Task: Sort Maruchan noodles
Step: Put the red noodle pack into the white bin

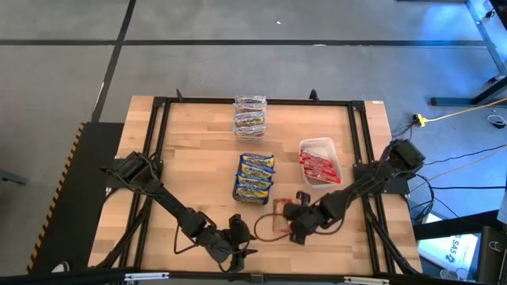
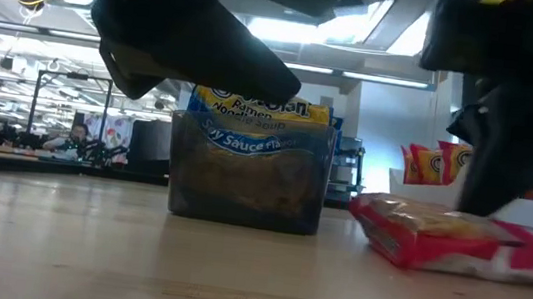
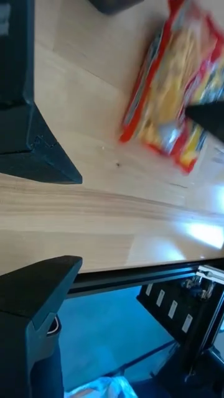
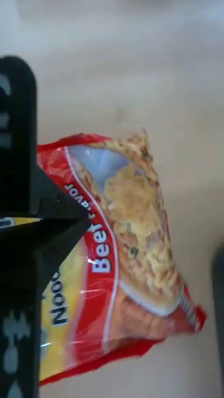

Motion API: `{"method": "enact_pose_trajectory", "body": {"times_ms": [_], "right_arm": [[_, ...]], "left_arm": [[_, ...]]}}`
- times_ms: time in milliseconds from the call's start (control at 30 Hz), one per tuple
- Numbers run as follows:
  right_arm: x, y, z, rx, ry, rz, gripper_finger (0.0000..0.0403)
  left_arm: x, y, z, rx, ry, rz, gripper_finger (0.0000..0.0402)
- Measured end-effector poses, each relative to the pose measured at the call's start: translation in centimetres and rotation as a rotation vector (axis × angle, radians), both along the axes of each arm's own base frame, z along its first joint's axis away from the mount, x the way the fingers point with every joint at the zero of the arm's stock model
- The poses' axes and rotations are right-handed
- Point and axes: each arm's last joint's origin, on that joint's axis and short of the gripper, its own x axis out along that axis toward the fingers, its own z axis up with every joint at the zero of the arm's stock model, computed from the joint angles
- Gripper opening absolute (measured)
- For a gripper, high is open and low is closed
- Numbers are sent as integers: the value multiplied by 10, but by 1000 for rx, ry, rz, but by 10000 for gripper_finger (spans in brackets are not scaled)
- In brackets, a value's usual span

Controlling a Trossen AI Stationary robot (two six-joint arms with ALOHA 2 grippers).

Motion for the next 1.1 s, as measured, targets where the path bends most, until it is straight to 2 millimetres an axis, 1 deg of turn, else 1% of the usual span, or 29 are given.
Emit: {"method": "enact_pose_trajectory", "body": {"times_ms": [233,333,433,500,600,700,767,800,867,933,1000,1100], "right_arm": [[-11,43,3,216,-75,118,1],[-15,56,17,265,-121,149,1],[-30,64,38,279,-191,115,1],[-48,67,43,284,-209,52,1],[-79,69,37,327,-209,-70,1],[-107,68,18,401,-179,-234,1],[-120,67,5,483,-153,-330,1],[-124,66,0,525,-152,-372,1],[-128,66,-7,593,-151,-415,3],[-128,64,-11,629,-156,-439,18],[-127,66,-11,662,-159,-440,48],[-125,65,-11,657,-185,-451,118]], "left_arm": [[0,0,0,0,0,-1,195],[0,0,0,3,-5,-3,195],[3,1,2,9,-23,-9,195],[6,2,2,16,-52,-15,195],[11,2,0,38,-76,-37,195],[18,-1,-2,96,-70,-59,195],[31,-6,-1,109,-99,-84,195],[35,-7,-1,139,-93,-93,195],[49,-12,-5,157,-107,-121,195],[57,-14,-13,201,-72,-126,195],[66,-16,-21,200,-63,-130,195],[74,-16,-34,205,-28,-124,195]]}}
